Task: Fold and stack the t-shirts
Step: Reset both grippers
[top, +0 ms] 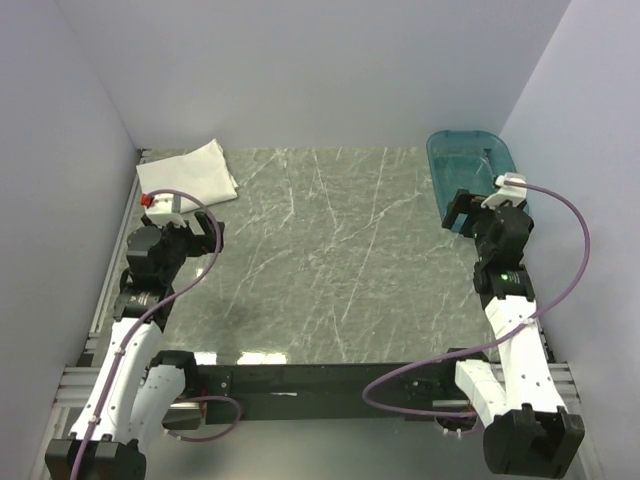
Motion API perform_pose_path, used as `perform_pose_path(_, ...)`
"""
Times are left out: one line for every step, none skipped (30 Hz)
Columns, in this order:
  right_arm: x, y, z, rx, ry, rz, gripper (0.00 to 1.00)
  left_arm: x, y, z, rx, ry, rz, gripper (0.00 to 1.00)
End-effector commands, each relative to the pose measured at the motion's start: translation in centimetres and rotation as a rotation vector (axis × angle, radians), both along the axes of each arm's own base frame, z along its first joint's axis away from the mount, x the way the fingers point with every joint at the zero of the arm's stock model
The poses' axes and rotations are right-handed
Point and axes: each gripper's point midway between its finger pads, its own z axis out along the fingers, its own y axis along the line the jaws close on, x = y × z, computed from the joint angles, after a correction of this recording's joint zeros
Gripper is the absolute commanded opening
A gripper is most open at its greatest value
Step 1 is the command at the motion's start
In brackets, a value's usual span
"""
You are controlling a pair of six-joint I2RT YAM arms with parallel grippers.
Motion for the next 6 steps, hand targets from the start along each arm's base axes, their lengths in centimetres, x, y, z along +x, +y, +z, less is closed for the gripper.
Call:
perform_pose_path(0.02, 0.0, 1.73, 0.025, -0.071, 0.021, 0.99, 0.05, 0.32, 2.26, 0.023, -0.066, 0.011, 1.0)
perform_pose_path(0.05, -0.14, 1.8, 0.023, -0.076, 0.015, 0.99, 0.07, 0.32, 2.29, 0.023, -0.066, 0.011, 0.99)
perform_pose_path(0.1, -0.25, 1.51, 0.022, -0.068, 0.011, 0.99, 0.08, 0.35, 2.29, 0.024, -0.066, 0.012, 0.99)
perform_pose_path(0.07, -0.38, 1.63, 0.017, -0.071, 0.007, 0.99, 0.09, 0.35, 2.28, 0.025, -0.065, 0.012, 0.99)
perform_pose_path(0.11, -0.53, 1.65, 0.013, -0.072, 0.001, 0.99, 0.09, 0.35, 2.21, 0.025, -0.064, 0.012, 0.99)
perform_pose_path(0.13, -0.91, 1.52, 0.009, -0.069, -0.017, 0.99, 0.11, 0.35, 2.16, 0.025, -0.062, 0.012, 0.99)
